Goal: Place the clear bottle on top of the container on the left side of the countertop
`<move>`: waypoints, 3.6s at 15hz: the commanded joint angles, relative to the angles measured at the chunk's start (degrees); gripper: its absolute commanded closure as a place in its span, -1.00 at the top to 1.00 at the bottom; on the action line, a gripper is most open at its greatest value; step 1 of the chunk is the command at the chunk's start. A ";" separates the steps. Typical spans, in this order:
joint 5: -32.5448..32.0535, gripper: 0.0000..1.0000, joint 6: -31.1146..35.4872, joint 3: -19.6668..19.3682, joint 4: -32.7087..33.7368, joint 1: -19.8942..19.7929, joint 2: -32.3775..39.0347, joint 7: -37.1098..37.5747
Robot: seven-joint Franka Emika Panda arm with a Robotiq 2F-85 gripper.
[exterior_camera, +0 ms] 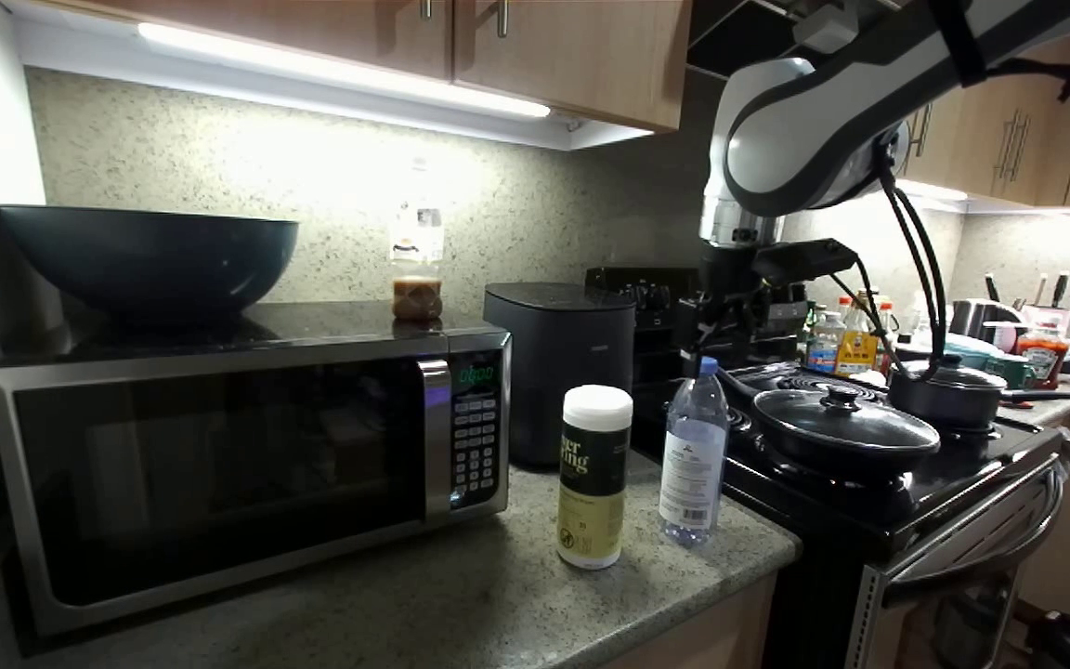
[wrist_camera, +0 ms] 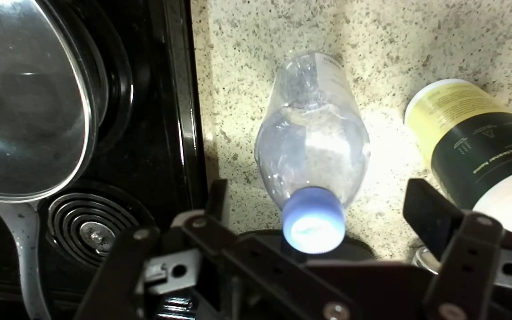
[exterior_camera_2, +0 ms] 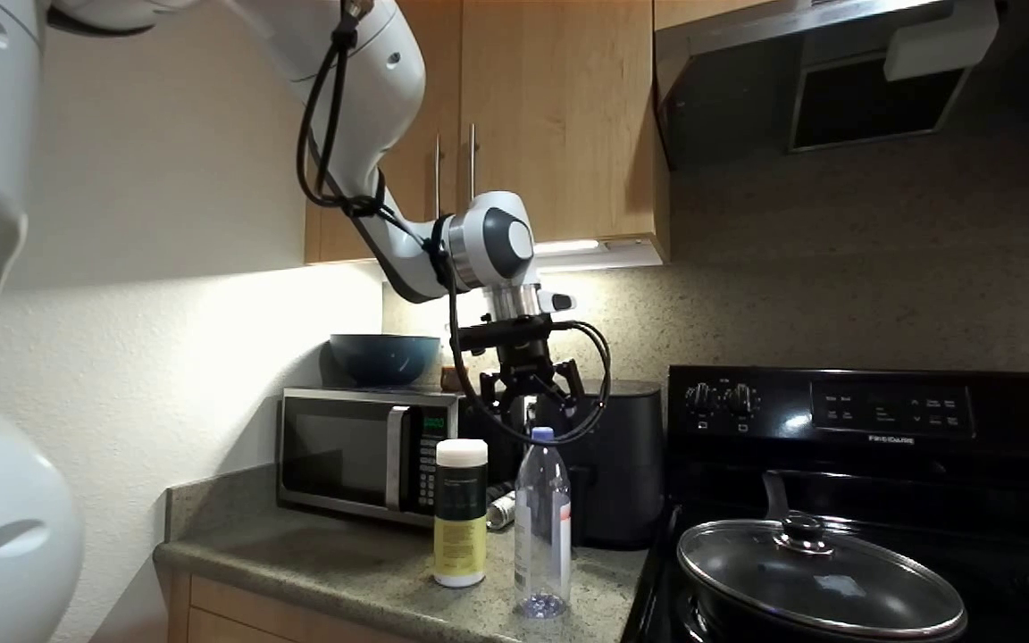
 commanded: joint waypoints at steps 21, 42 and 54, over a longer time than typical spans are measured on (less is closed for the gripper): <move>0.03 -0.74 -1.42 -1.51 6.62 0.42 5.82 0.74; 0.36 1.00 -6.91 -2.32 6.05 0.28 5.27 1.24; 0.65 -0.36 -6.73 -2.29 5.87 0.19 5.12 0.51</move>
